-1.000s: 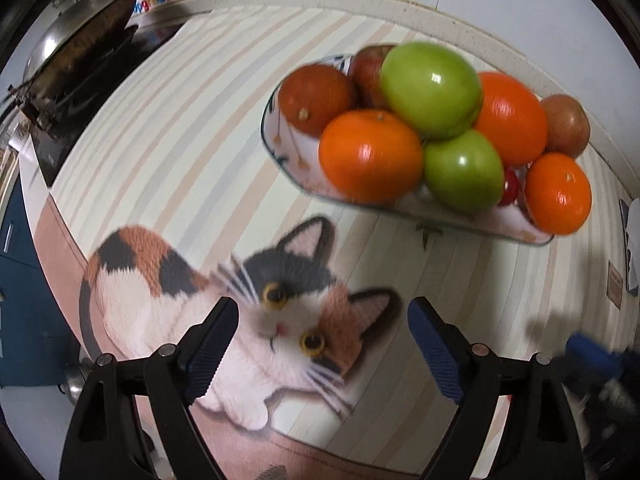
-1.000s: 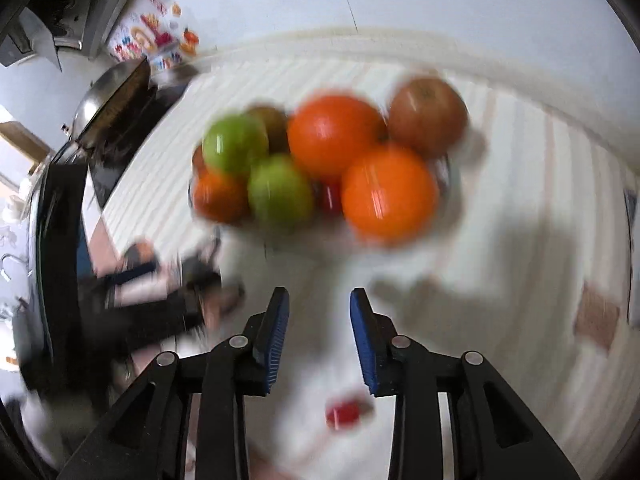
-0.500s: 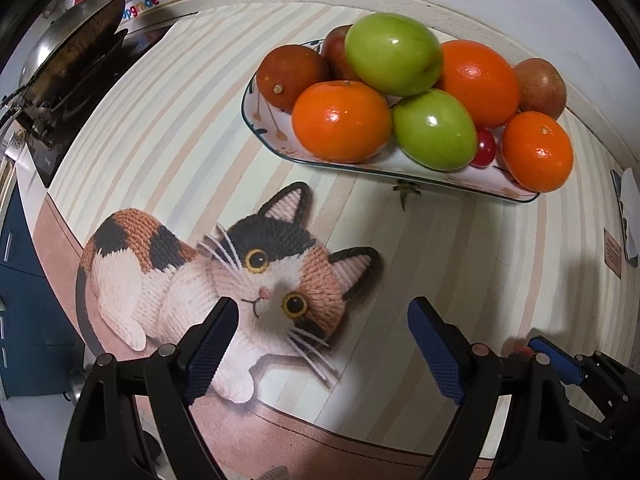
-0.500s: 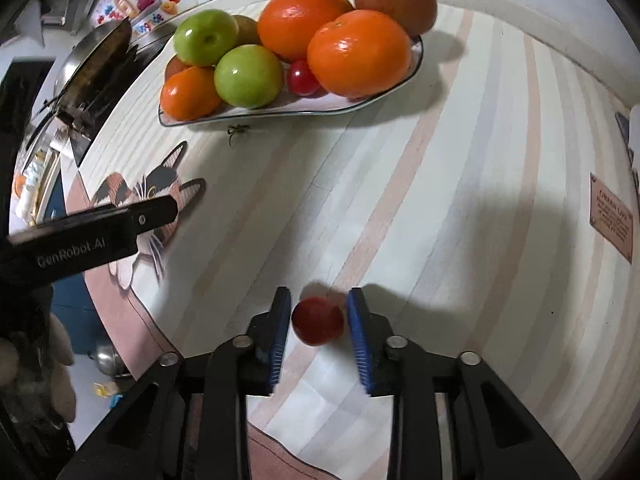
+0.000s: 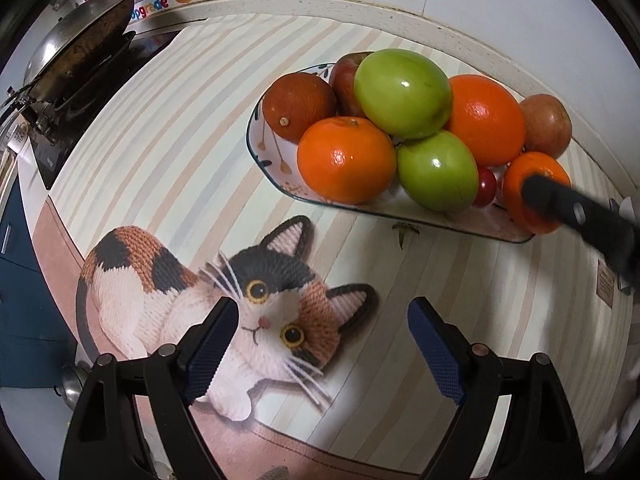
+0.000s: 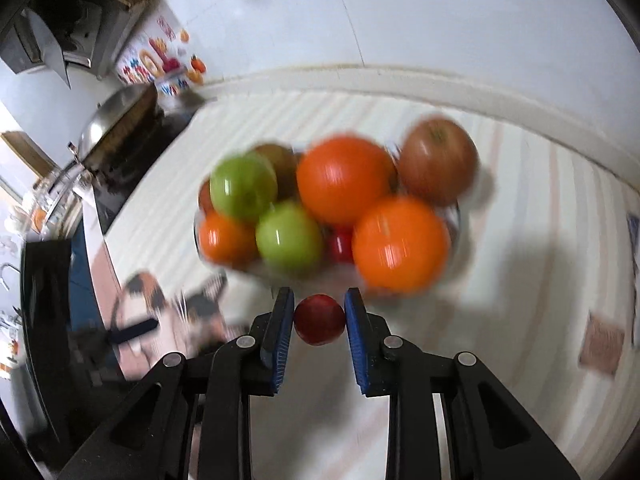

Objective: Organize fruits

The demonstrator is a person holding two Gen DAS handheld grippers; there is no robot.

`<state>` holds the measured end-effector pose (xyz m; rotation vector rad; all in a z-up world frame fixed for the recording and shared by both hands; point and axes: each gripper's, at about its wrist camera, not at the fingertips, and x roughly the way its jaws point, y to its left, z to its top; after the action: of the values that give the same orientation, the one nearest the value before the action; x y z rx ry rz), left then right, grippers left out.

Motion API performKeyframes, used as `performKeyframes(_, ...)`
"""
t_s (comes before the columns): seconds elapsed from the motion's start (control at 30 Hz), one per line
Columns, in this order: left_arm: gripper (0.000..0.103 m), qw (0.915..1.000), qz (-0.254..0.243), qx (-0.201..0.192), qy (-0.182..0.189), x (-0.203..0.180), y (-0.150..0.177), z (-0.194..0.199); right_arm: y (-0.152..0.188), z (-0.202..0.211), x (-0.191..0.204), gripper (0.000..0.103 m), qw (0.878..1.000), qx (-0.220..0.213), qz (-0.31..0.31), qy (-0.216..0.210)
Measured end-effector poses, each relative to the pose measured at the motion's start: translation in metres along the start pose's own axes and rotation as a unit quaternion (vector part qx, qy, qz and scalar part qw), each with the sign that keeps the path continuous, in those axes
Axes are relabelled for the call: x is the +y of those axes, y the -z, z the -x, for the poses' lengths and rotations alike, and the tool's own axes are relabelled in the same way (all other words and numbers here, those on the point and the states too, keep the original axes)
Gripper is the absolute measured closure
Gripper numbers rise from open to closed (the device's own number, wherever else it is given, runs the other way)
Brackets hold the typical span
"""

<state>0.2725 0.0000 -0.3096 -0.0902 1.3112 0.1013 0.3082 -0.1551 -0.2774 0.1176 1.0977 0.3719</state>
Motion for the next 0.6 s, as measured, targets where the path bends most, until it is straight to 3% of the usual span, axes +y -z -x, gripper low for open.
performKeyframes(0.3,0.016,0.9998,0.009,0.015,0.004,0.0,-0.006,-0.016,-0.029,-0.027,0.003,0.071,1.0,0.01,0.019,0.008)
performKeyframes(0.43,0.016,0.9998,0.01,0.014,0.007,0.004,-0.003,-0.013,-0.027,-0.009,-0.007,0.053,1.0,-0.012,-0.006,0.006)
performKeyframes(0.5,0.016,0.9999,0.009,0.011,0.008,0.007,-0.005,-0.009,-0.025,0.008,-0.012,0.038,1.0,-0.022,-0.018,0.011)
performKeyframes(0.57,0.016,0.9999,0.008,0.01,0.008,0.011,-0.003,0.0,-0.021,0.021,-0.014,0.017,0.999,-0.018,-0.026,0.028)
performKeyframes(0.6,0.016,0.9999,0.008,0.01,0.009,0.013,-0.003,0.005,-0.018,0.03,-0.014,0.014,0.999,-0.014,-0.027,0.041)
